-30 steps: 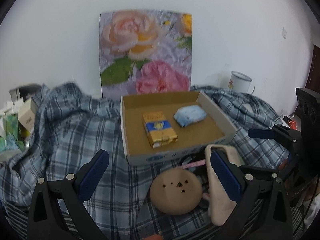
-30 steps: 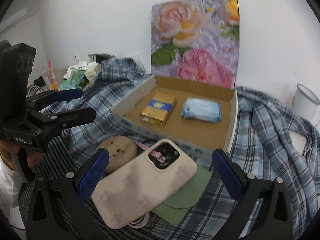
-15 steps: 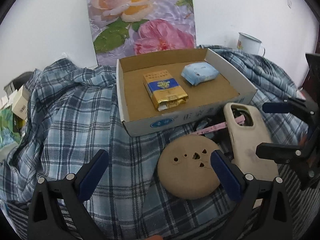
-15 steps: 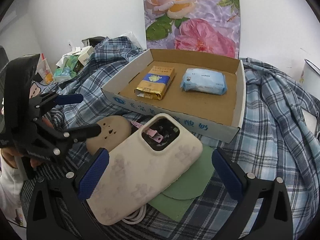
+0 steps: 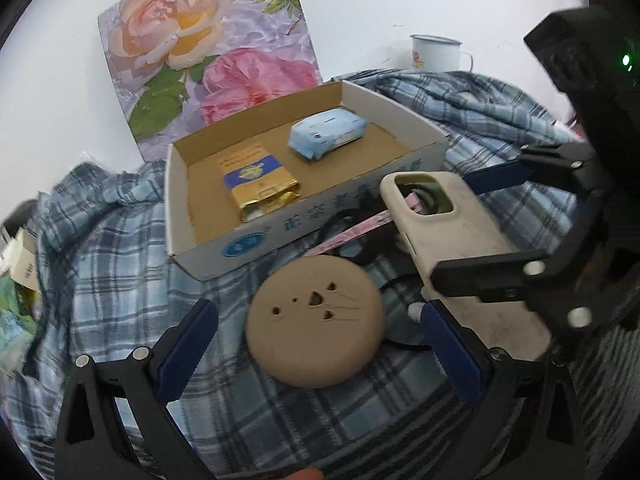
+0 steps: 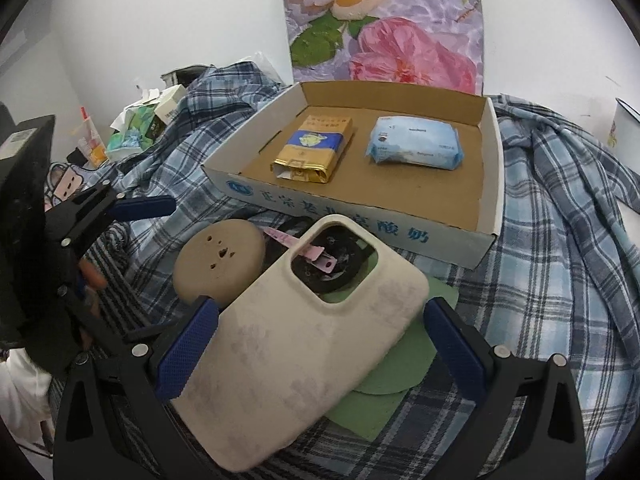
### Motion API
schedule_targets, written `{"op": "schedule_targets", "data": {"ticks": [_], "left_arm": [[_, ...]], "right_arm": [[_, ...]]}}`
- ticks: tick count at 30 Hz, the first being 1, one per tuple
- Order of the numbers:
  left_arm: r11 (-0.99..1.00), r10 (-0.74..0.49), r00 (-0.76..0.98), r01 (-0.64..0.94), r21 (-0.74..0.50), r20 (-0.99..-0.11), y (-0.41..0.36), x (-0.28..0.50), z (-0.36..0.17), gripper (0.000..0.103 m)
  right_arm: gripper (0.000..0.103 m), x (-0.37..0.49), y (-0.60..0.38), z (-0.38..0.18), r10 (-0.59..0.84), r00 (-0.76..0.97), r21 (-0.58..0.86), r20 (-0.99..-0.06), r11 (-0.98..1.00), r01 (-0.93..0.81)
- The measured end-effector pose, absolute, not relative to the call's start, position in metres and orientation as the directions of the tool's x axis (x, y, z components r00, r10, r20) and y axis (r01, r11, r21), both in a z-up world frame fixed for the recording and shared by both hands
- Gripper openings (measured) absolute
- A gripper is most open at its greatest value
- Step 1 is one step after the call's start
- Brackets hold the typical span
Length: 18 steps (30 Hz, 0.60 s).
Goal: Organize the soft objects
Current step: 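Move the right gripper to the beige phone case and close on it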
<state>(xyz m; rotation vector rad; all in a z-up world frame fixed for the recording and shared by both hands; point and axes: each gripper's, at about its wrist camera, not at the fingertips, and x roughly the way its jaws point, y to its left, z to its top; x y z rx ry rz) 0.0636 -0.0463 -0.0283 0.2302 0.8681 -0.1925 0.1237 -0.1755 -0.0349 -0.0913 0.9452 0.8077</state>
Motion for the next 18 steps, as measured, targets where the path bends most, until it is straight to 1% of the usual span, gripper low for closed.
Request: {"op": "schedule_targets", "data": {"ticks": [2, 5, 10, 14, 15, 16, 18], "left_arm": [[0.962, -0.117, 0.623, 0.265, 0.068, -0.773, -0.0453, 0.0639, -0.0269, 0.103], [0.959, -0.209, 0.587, 0.281, -0.045, -0.782, -0.0440, 0.0673, -0.0281, 0.103], [0.966, -0.195, 0.583, 0.254, -0.050, -0.789, -0.0469, 0.0703, -0.0332, 0.103], [0.970, -0.183, 0.610, 0.238, -0.042, -0.771, -0.0476, 0.0687, -0.0313, 0.103], [0.969, -0.183, 0.608, 0.242, -0.039, -0.772, -0.0483, 0.0686, -0.0316, 0.103], [0.967, -0.192, 0.608, 0.250, -0.044, -0.771, -0.0496, 0.0683, -0.0312, 0.103], [0.965, -0.199, 0.610, 0.258, -0.046, -0.767, -0.0497, 0.0670, -0.0300, 0.103]], "right_arm": [[0.102, 0.1246, -0.1770, -0.0342, 0.571, 0.332, 0.269, -0.751, 0.724, -0.636], [0.102, 0.1268, -0.1769, -0.0360, 0.567, 0.332, 0.280, -0.754, 0.734, -0.618], [0.102, 0.1276, -0.1734, -0.0395, 0.553, 0.332, 0.275, -0.764, 0.745, -0.608], [0.102, 0.1265, -0.1760, -0.0374, 0.577, 0.339, 0.302, -0.743, 0.741, -0.601], [0.097, 0.1269, -0.1759, -0.0383, 0.577, 0.340, 0.301, -0.743, 0.741, -0.601], [0.087, 0.1276, -0.1759, -0.0392, 0.567, 0.347, 0.290, -0.747, 0.748, -0.597], [0.084, 0.1278, -0.1786, -0.0381, 0.568, 0.364, 0.288, -0.738, 0.754, -0.590]]}}
